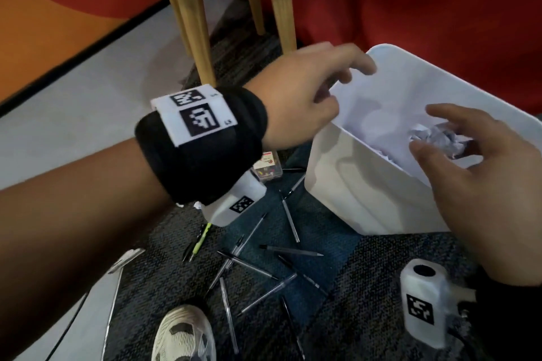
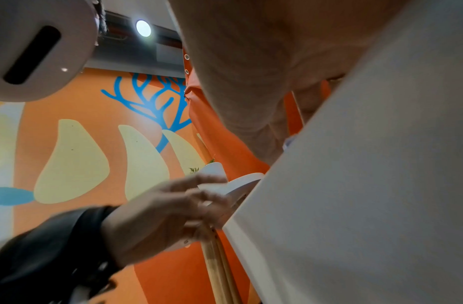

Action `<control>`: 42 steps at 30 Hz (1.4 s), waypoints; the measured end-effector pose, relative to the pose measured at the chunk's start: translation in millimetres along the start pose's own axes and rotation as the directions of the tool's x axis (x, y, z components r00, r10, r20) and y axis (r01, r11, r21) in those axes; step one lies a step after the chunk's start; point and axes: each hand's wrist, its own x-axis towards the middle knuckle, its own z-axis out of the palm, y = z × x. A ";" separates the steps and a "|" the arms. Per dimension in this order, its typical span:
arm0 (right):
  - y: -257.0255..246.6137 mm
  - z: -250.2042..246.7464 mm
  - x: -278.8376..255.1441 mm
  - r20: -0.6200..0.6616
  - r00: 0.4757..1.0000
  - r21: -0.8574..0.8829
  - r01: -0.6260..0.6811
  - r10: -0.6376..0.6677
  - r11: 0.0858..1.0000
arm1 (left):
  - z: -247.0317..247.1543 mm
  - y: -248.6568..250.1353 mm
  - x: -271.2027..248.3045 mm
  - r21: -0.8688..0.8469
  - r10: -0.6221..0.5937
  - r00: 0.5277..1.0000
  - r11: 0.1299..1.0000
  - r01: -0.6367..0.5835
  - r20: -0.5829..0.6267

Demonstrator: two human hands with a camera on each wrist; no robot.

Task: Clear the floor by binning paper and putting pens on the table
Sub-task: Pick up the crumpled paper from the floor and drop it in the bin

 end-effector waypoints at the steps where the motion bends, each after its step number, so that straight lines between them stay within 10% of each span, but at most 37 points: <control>1: 0.8 0.5 0.4 0.015 1.000 -0.019 -0.011 0.011 1.000 | -5.5 -7.9 -6.9 0.008 -0.020 0.999 1.000 0.020 -0.027; 8: -6.6 5.4 -6.1 -0.027 0.999 -0.038 0.026 -0.027 0.999 | -28.1 -77.6 -63.9 0.035 -0.315 0.943 0.947 0.320 -0.108; 15: -64.5 51.6 -45.5 -0.003 0.929 0.377 0.345 -0.371 0.860 | -9.8 -134.0 -120.3 0.114 -0.577 0.812 0.804 0.584 -0.089; 25: -21.8 208.1 -63.7 0.518 0.809 0.217 0.192 -0.279 0.957 | 42.9 -213.5 -180.3 0.131 -0.756 0.653 0.644 0.754 -0.042; 33: -10.5 279.5 -64.4 0.787 0.595 -0.042 0.313 -0.161 0.949 | 73.0 -235.9 -202.3 0.195 -0.765 0.641 0.639 0.744 0.063; 42: 9.9 319.4 -53.6 0.882 0.471 -0.155 0.365 -0.039 0.918 | 86.3 -249.9 -189.3 0.244 -0.683 0.717 0.726 0.643 0.143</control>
